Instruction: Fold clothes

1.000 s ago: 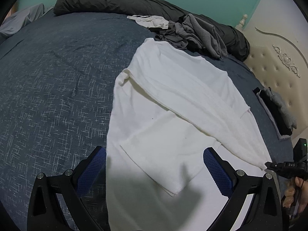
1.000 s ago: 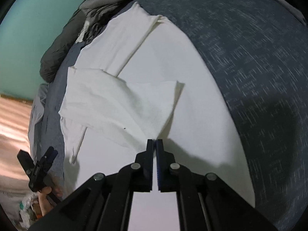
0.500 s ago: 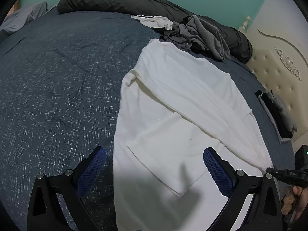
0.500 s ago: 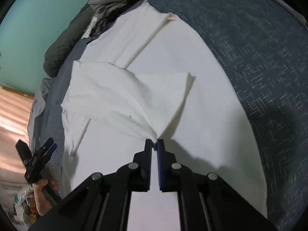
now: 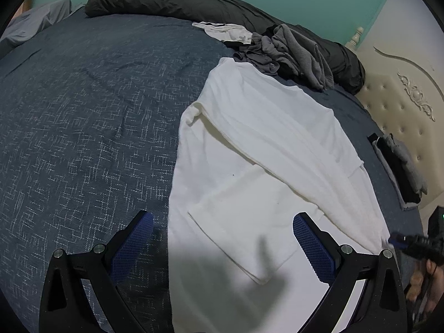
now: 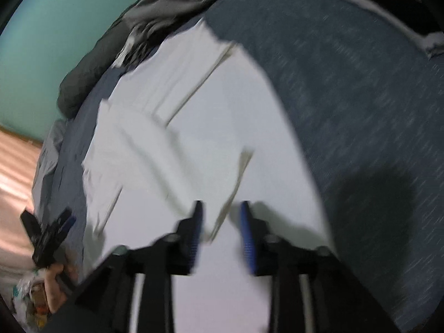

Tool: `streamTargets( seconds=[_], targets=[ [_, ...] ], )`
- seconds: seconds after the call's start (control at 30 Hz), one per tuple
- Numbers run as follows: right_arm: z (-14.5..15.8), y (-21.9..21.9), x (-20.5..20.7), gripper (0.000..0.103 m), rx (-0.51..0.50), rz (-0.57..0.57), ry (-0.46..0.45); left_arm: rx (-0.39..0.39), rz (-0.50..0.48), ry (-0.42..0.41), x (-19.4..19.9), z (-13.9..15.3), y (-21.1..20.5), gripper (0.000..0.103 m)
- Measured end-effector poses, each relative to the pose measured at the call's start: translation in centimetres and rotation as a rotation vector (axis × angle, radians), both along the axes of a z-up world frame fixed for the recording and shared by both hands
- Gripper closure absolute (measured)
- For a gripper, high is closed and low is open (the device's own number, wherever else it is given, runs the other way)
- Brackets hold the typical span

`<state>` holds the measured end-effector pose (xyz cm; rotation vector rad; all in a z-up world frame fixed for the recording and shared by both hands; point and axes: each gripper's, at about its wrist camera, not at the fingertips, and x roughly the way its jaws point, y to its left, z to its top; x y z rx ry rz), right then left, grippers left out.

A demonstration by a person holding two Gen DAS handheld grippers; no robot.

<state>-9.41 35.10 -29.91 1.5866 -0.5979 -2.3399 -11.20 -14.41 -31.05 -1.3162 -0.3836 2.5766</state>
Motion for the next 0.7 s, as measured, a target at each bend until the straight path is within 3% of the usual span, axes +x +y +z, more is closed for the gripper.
streamTargets(
  seconds=[0.27, 0.3, 0.33, 0.37, 0.7],
  targets=[
    [-0.9, -0.7, -4.0, 0.069, 0.100, 0.050, 0.037, -0.007, 0.006, -0.009, -0.3, -0.3, -0.2, 0.000],
    [-1.1, -0.8, -4.2, 0.073, 0.109, 0.059, 0.036, -0.007, 0.007, -0.011, -0.4, -0.4, -0.2, 0.000],
    [-1.4, -0.9, -4.4, 0.090, 0.118, 0.068, 0.036, -0.006, 0.009, -0.012, -0.4, -0.4, -0.3, 0.000],
    [-1.4, -0.9, -4.4, 0.097, 0.122, 0.071, 0.042, -0.006, 0.011, -0.012, -0.5, -0.4, -0.4, 0.000],
    [0.6, 1.4, -4.1, 0.101, 0.131, -0.019, 0.154, -0.013, 0.057, -0.021, -1.0, -0.3, -1.8, 0.000]
  ],
)
